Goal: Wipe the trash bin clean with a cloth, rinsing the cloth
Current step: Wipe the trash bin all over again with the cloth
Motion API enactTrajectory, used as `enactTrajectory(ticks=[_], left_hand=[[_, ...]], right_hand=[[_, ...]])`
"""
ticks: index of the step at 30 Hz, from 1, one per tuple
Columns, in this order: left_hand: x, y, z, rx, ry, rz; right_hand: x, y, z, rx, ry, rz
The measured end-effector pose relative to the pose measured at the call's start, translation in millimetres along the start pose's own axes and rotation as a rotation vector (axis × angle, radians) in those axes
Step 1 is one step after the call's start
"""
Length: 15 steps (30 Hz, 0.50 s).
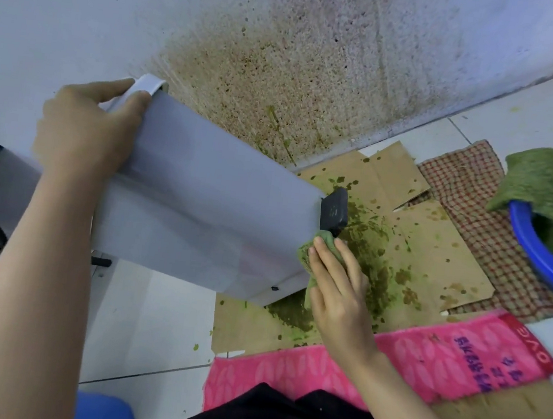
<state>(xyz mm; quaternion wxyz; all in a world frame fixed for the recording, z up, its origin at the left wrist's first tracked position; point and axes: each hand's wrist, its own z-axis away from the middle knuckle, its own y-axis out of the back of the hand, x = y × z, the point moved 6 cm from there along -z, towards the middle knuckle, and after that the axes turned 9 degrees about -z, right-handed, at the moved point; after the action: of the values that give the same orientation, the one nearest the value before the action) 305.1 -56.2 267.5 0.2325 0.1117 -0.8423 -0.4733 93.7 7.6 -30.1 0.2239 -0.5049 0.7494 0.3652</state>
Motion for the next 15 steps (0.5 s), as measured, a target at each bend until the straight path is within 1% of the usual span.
enactTrajectory(ticks=[2,3,5,6,8,10,11,12,13,15], left_hand=[[1.2,-0.1,2.7,-0.014,0.018,-0.006],[0.6,-0.3,3.4,-0.017,0.022,-0.002],[0.2,-0.2,5.6,-0.010,0.018,0.006],[0.1,0.0,6.4,-0.004,0.016,0.004],[-0.6,0.1,5.9,0.012,0.020,0.001],[-1.2,-1.1,2.7,0.013,0.019,-0.010],[-1.3,-2.2,1.3,0.008,0.016,-0.018],[-1.2,-2.3,0.7,0.005,0.014,-0.024],[-2.1,-2.6,0.0,0.008,0.011,-0.027],[-5.5,-1.8,-0.3,0.025,0.009,-0.030]], right_hand=[[17.6,4.7,12.1,0.002,-0.119,-0.047],[24.5,9.3,16.3,0.029,-0.182,-0.096],[28.9,23.1,17.1,0.136,-0.302,-0.237],[24.0,32.6,12.9,0.213,-0.333,-0.304],[2.7,53.5,-6.0,0.374,-0.332,-0.420],[-21.0,61.9,-39.1,0.450,-0.322,-0.498],[-30.3,59.0,-58.9,0.439,-0.333,-0.516],[-37.3,51.4,-79.6,0.384,-0.359,-0.526],[-41.4,38.0,-99.4,0.279,-0.393,-0.524],[-40.5,2.9,-127.4,-0.028,-0.478,-0.434]])
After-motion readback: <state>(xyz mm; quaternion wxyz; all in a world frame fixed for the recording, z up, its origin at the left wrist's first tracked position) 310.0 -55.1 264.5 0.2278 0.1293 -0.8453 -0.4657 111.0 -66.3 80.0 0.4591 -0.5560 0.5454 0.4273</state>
